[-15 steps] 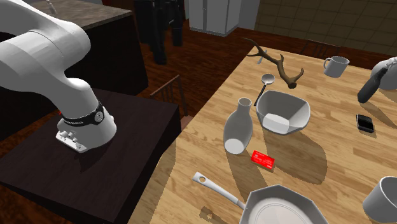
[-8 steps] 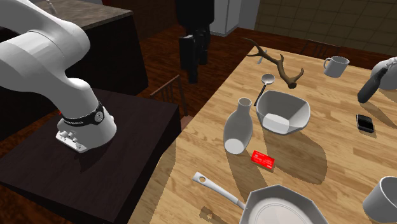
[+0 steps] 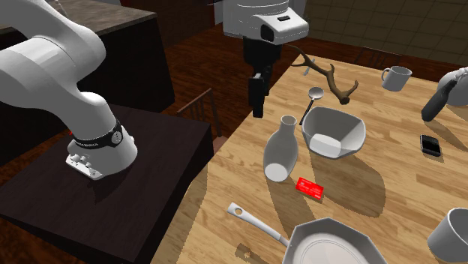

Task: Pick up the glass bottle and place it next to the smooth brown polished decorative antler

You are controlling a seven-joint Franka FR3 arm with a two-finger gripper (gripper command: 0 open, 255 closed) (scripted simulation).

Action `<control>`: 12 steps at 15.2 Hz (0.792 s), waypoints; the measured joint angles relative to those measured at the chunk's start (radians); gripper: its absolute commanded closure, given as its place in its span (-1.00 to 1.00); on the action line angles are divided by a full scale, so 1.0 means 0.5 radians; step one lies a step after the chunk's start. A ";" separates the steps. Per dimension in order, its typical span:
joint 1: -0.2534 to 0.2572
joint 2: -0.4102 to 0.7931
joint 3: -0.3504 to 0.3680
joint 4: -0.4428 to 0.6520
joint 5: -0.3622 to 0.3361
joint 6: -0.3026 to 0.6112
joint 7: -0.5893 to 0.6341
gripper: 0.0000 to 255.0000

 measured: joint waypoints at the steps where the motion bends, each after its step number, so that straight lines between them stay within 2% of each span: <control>1: 0.009 0.076 0.027 0.019 -0.009 0.063 0.046 -1.00; 6: 0.040 0.475 0.115 0.205 -0.111 0.299 0.259 -1.00; 12: 0.046 0.656 0.116 0.222 -0.183 0.466 0.329 -1.00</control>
